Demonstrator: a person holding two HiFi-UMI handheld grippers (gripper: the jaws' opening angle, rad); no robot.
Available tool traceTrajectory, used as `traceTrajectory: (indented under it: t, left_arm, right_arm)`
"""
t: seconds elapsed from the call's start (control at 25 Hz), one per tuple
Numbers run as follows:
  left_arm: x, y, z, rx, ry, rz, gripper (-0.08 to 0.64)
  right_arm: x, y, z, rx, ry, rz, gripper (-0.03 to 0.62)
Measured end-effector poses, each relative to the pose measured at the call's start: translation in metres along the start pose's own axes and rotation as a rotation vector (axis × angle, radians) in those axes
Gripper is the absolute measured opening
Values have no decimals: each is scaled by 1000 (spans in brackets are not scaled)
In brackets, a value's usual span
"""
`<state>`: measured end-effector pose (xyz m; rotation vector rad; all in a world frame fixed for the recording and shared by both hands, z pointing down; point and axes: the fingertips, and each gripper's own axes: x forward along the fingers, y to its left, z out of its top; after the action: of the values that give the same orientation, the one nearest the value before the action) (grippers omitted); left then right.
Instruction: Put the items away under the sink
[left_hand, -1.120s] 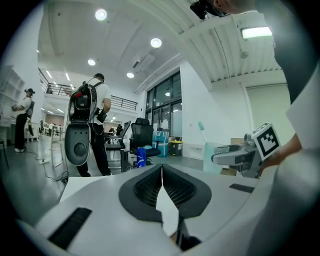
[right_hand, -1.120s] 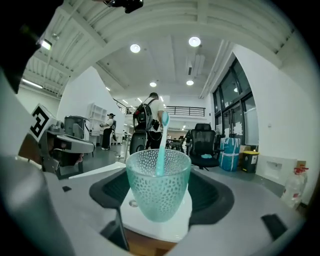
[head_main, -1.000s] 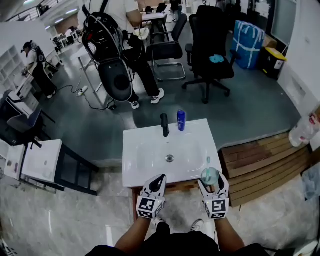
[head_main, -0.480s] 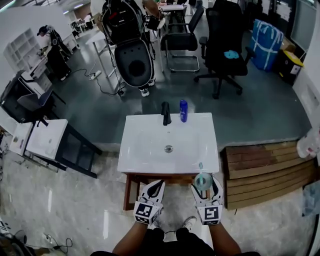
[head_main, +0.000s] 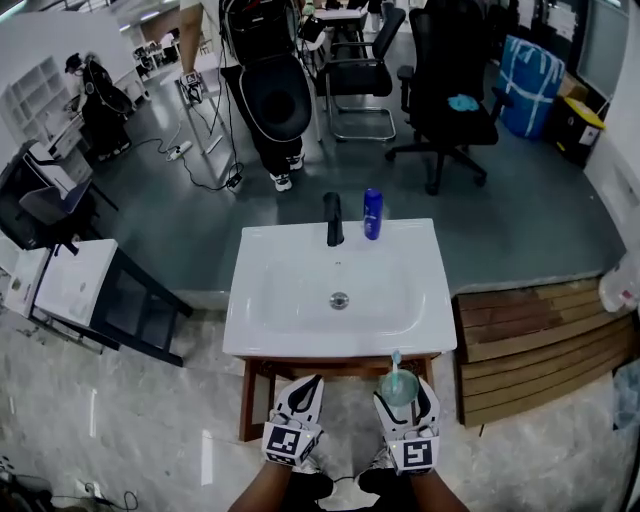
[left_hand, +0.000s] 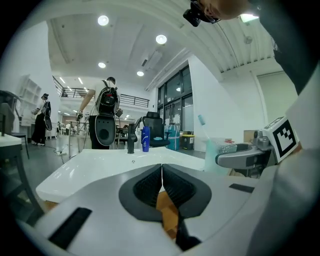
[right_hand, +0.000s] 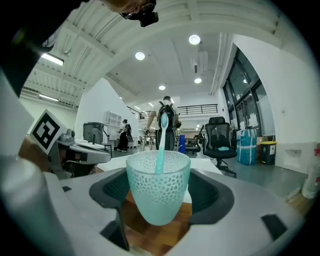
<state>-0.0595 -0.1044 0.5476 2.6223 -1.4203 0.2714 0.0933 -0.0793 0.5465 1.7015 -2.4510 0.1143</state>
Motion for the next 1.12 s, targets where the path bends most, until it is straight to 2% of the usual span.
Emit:
traceTrajectory:
  t: [0.28,0.4,0.6,0.8,0.92,1.12]
  left_arm:
    - [20,22,-86,21,-33,11,21]
    - [37,31,-126,13,-61,32,21]
    - [55,48,-204,29,-59,40,21]
    - [77,74,-273,17,-91,67,21]
    - [86,84,-303,25,-103,72,21]
    - [95,88,-326,42,-125,67,21]
  right_arm:
    - [21,23,-88,-24,36,20,370]
    - [39,23,-125,-50,10,29,370]
    - [64,32,-200,-55,9,21,370]
    - [102,37,-267,-61,-47,7,370]
    - [116,39,-294,-44,-71,2,370]
    - [122,38,-314,-56,-105,-13,370]
